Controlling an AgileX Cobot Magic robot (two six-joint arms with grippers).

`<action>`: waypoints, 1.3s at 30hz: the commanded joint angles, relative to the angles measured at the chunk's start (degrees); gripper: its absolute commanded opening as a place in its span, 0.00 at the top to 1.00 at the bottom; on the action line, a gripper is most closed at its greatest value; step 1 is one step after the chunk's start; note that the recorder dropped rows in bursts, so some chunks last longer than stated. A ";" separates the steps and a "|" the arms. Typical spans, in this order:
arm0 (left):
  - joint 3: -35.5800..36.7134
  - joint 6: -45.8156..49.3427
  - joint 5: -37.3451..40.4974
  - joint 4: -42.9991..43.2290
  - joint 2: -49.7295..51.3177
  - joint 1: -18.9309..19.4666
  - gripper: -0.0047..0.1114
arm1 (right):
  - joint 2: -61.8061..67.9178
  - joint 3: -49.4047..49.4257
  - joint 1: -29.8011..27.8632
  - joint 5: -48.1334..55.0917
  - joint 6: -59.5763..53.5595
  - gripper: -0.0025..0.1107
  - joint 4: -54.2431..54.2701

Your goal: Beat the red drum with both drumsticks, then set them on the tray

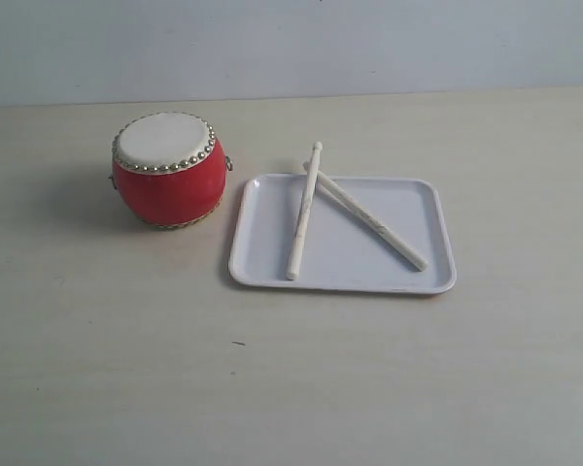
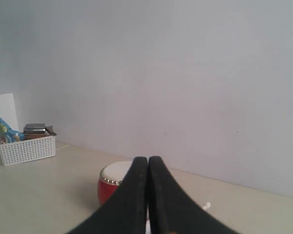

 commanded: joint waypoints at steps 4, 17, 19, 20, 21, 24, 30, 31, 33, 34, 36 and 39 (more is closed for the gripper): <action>9.97 4.59 -1.07 -5.38 -0.23 0.13 0.96 | -0.32 4.42 -0.09 -0.73 -1.84 0.98 0.89; 21.78 17.57 -5.02 -9.17 -0.23 0.13 0.96 | -0.32 11.97 -0.09 -6.32 -1.84 0.98 0.93; 23.50 18.71 -7.14 -9.17 -0.23 0.13 0.96 | -0.32 11.97 -0.09 -6.32 -1.84 0.98 0.70; 23.50 19.00 -8.15 -9.17 -0.23 0.13 0.96 | -0.32 11.97 -0.09 -6.32 -1.84 0.98 0.85; 23.50 19.04 -8.51 -6.95 -0.23 0.13 0.96 | -0.32 11.97 -0.09 -6.32 -1.84 0.98 0.85; 23.50 18.92 -8.12 -5.19 -0.23 0.13 0.96 | -0.32 11.97 -0.09 -6.32 -1.84 0.98 0.85; 23.50 19.26 -8.15 -3.87 -0.23 0.13 0.96 | -0.32 11.97 -0.09 -6.20 -0.17 0.98 0.85; 23.50 19.02 -7.59 -2.45 -0.23 0.13 0.96 | -0.32 11.97 -0.09 -6.31 -0.17 0.98 0.85; 23.50 18.78 -6.43 -2.10 -0.23 0.13 0.96 | -0.32 11.97 -0.09 -6.31 0.08 0.98 0.95; 23.50 18.78 -6.43 -2.10 -0.23 0.13 0.96 | -0.32 11.97 -0.09 -6.31 0.08 0.98 0.95; 23.50 18.91 -6.43 -2.10 -0.23 0.13 0.96 | -0.32 11.97 -0.09 -6.31 1.52 0.98 0.95; 23.50 18.91 -6.43 -2.10 -0.23 0.13 0.96 | -0.32 11.97 -0.09 -6.31 2.44 0.98 0.95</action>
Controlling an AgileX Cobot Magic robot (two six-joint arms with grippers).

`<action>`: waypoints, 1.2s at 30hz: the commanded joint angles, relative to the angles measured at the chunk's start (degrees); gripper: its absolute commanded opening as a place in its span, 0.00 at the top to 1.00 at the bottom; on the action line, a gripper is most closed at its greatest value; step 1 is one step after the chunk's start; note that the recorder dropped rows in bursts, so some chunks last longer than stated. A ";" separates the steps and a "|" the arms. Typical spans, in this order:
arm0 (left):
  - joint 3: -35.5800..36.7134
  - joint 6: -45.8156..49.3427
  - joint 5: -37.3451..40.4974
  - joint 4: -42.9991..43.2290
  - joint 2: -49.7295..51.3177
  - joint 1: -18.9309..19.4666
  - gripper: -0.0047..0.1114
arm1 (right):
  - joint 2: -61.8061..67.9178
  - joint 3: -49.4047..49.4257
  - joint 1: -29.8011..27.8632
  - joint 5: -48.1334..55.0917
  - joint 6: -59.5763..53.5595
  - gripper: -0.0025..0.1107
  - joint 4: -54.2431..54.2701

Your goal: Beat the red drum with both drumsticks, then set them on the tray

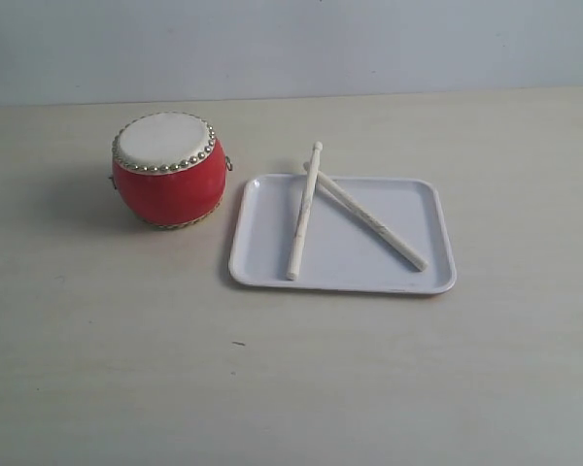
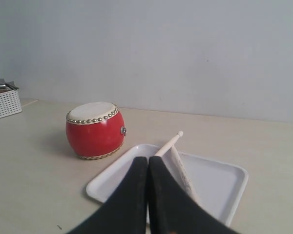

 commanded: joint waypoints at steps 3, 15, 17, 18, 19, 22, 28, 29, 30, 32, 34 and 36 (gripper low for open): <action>0.41 0.25 0.79 -0.01 -0.21 0.13 0.96 | -0.32 0.30 -0.09 -0.18 1.20 0.98 0.26; 0.41 0.25 0.79 -0.01 -0.21 0.13 0.96 | -0.32 0.30 -0.09 -0.18 1.40 0.98 0.16; 0.41 0.25 0.79 -0.01 -0.21 0.13 0.96 | -0.32 0.30 -0.09 -0.18 1.40 0.98 0.16; 0.41 0.25 0.79 -0.01 -0.21 0.13 0.96 | -0.32 0.30 -0.09 -0.18 1.40 0.98 0.16; 0.41 0.25 0.79 -0.01 -0.21 0.13 0.96 | -0.32 0.30 -0.09 -0.18 1.40 0.98 0.16; 0.41 0.25 0.79 -0.01 -0.21 0.13 0.96 | -0.32 0.30 -0.09 -0.18 1.40 0.98 0.16; 0.41 5.60 -4.60 1.08 -0.21 -14.15 0.96 | -0.32 0.30 -0.09 -0.18 1.40 0.98 0.16; 0.41 5.46 -7.85 0.13 -0.21 -16.98 0.96 | -0.32 0.30 -0.09 -0.18 1.40 0.98 0.16; 0.41 4.89 -14.18 -2.78 -0.21 -21.39 0.96 | -0.32 0.30 -0.09 -0.18 1.40 0.98 0.16; 0.41 4.89 -21.65 -3.98 -0.21 -26.41 0.96 | -0.32 0.30 -0.09 -0.18 1.40 0.98 0.16; 0.41 4.38 -23.98 -4.36 -0.21 -28.06 0.96 | -0.32 0.30 -0.09 -0.18 1.40 0.98 0.16; 0.41 3.31 -25.47 -4.46 -0.21 -27.93 0.96 | -0.32 0.30 -0.09 -0.18 1.40 0.98 0.16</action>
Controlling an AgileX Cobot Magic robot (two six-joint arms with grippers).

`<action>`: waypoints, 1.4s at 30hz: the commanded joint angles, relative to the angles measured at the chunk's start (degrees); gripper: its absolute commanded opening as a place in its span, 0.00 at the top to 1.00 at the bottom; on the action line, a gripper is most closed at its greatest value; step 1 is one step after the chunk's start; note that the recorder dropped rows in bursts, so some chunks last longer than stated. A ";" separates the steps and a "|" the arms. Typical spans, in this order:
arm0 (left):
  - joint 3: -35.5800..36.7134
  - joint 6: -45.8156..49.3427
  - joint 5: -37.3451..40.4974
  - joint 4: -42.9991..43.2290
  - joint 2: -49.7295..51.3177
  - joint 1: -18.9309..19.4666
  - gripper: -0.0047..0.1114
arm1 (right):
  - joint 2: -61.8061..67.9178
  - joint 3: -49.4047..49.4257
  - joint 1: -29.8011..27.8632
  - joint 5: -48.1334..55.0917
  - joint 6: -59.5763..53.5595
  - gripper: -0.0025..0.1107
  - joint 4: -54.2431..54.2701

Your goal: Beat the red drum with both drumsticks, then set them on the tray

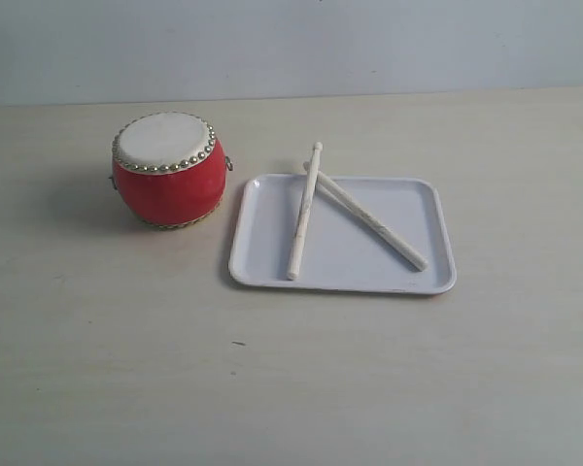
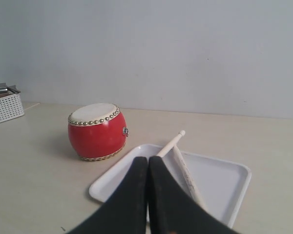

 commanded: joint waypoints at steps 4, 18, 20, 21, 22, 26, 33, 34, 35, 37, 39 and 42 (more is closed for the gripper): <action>0.31 -3.61 -3.91 -1.37 -0.21 -0.70 0.96 | -0.32 0.30 -0.09 -0.08 0.23 0.98 0.16; 0.31 -77.01 -16.18 52.06 -0.21 -0.70 0.96 | -0.32 0.30 -0.09 -0.08 0.23 0.98 0.16; 0.31 -75.13 -18.39 55.08 -0.21 -0.70 0.96 | -0.32 0.30 -0.09 -0.08 0.23 0.98 0.16; 0.31 -73.52 -18.58 56.10 -0.21 -0.70 0.96 | -0.32 0.30 -0.09 -0.08 0.23 0.98 0.16; 0.31 -72.32 -18.23 56.56 -0.21 -0.70 0.96 | -0.32 0.30 -0.09 -0.08 0.23 0.98 0.16; 0.31 -70.61 -16.15 58.37 -0.21 -0.70 0.96 | -0.32 0.30 -0.09 -0.08 0.23 0.98 0.16; 0.31 -97.51 -9.44 86.59 -0.21 -0.70 0.96 | -0.32 0.30 -0.09 -0.08 0.23 0.98 0.16; 0.31 -99.39 -9.44 88.45 -0.21 -0.70 0.96 | -0.32 0.30 -0.09 -0.08 0.23 0.98 0.16; 0.31 -97.39 -9.44 88.67 -0.21 -0.70 0.96 | -0.32 0.30 -0.09 -0.08 0.23 0.98 0.16; 0.31 -91.11 -9.44 87.44 -0.21 -0.70 0.96 | -0.32 0.30 -0.09 -0.08 0.23 0.98 0.16; 0.31 -87.01 -9.34 84.98 -0.21 -0.70 0.96 | -0.32 0.30 -0.09 -0.08 0.23 0.98 0.16; 0.31 -85.02 -9.20 83.30 -0.21 -0.70 0.96 | -0.32 0.30 -0.09 -0.08 0.23 0.98 0.16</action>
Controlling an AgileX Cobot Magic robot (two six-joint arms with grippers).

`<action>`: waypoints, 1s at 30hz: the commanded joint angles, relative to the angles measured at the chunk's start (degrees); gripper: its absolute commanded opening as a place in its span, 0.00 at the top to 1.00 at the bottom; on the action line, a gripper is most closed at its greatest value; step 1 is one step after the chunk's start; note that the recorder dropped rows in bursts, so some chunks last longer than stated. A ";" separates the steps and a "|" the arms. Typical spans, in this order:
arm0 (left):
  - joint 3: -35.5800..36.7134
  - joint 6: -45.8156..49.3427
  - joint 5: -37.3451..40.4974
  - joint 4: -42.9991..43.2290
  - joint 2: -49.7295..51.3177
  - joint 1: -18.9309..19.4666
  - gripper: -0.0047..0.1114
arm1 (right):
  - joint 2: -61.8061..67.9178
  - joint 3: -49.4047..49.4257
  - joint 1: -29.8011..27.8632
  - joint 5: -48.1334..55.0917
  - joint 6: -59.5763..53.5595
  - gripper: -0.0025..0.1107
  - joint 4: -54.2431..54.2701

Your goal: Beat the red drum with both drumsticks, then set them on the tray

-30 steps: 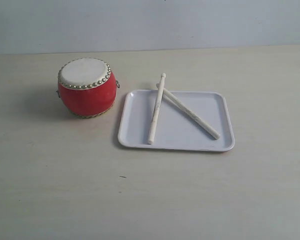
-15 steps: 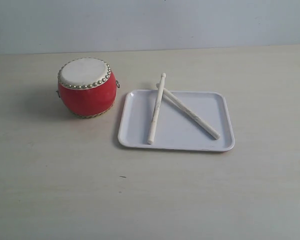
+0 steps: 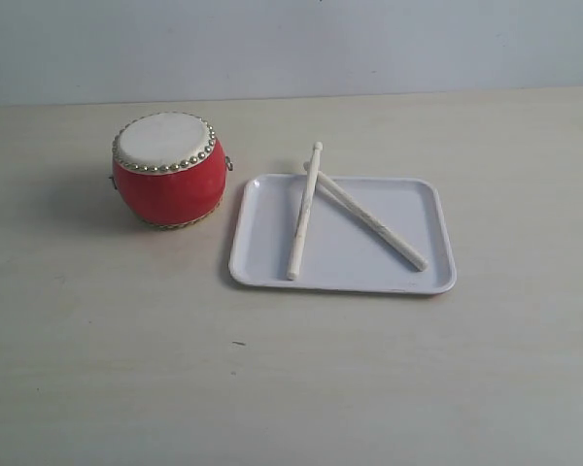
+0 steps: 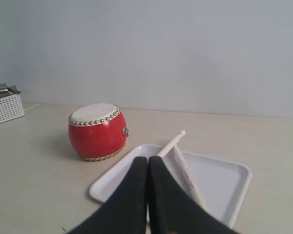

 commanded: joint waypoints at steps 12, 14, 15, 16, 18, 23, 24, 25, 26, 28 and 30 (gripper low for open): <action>0.19 19.21 0.69 -18.37 -0.31 7.07 0.96 | -0.32 0.30 -0.09 -0.08 0.00 0.98 0.16; 0.19 19.21 0.69 -18.37 -0.31 7.07 0.96 | -0.32 0.30 -0.09 -0.08 0.00 0.98 0.16; 0.19 19.21 0.69 -18.37 -0.31 7.07 0.96 | -0.32 0.30 -0.09 -0.08 0.00 0.98 0.16; 0.19 19.21 0.69 -18.37 -0.31 7.07 0.96 | -0.32 0.30 -0.09 -0.08 0.00 0.98 0.16; 0.19 19.21 0.69 -18.37 -0.31 7.07 0.96 | -0.32 0.30 -0.09 -0.08 0.00 0.98 0.16; 0.19 19.21 0.69 -18.37 -0.31 7.07 0.96 | -0.32 0.30 -0.09 -0.08 0.00 0.98 0.16; 0.19 19.21 0.69 -18.37 -0.31 7.07 0.96 | -0.32 0.30 -0.09 -0.08 0.00 0.98 0.16; 0.19 19.21 0.69 -18.37 -0.31 7.07 0.96 | -0.32 0.30 -0.09 -0.08 0.00 0.98 0.16; 0.19 19.21 0.69 -18.37 -0.31 7.07 0.96 | -0.32 0.30 -0.09 -0.08 0.00 0.98 0.16; 0.19 19.21 0.69 -18.37 -0.31 7.07 0.96 | -0.32 0.30 -0.09 -0.08 0.00 0.98 0.16; 0.19 19.21 0.69 -18.37 -0.31 7.07 0.96 | -0.32 0.30 -0.09 -0.08 0.00 0.98 0.16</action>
